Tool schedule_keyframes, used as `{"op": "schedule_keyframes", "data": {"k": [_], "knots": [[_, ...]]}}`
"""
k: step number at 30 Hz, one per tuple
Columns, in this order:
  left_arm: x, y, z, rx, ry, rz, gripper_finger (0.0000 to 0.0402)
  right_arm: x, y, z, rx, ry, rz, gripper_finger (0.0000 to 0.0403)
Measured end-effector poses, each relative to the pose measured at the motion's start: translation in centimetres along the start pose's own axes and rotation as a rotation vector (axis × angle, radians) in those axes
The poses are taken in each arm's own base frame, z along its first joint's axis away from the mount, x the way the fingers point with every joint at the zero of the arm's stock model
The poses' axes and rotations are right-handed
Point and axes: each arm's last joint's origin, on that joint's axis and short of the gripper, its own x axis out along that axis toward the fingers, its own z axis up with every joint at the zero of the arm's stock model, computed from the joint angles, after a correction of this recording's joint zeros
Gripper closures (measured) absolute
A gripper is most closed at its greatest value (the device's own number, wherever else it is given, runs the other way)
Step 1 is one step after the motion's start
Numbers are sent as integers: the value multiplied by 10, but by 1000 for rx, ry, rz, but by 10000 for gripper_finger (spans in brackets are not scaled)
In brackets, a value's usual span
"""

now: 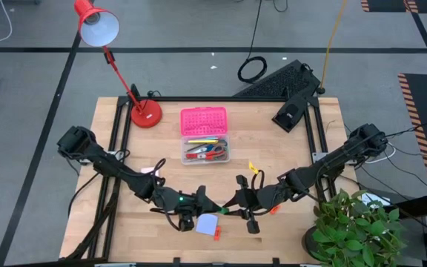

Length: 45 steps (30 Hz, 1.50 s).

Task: Pack school essentials
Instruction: Put the green eraser into the pink supply box

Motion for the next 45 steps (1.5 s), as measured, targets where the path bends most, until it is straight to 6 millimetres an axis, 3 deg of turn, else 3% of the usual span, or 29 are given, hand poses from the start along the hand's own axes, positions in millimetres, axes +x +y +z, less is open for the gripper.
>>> {"op": "schedule_keyframes", "data": {"k": [6, 12, 19, 24, 31, 45], "knots": [[0, 1, -2, -25, 5, 2, 366, 0, -1, 0, 15, -6, -27, 284], [1, 0, -2, -54, 7, -3, 366, -2, -2, 1, 22, -28, -85, 187], [4, 3, -13, -179, 43, -5, 366, -26, 4, 13, -3, -106, -175, 100], [7, 4, -31, -322, 118, -21, 366, -51, 18, 16, -56, -146, -260, 94], [9, 10, -74, -602, 301, -16, 366, -81, 31, 9, -116, -129, -363, 102], [-8, 8, -165, -1292, 754, 92, 366, -85, 30, 2, -176, -73, -418, 103]]}}
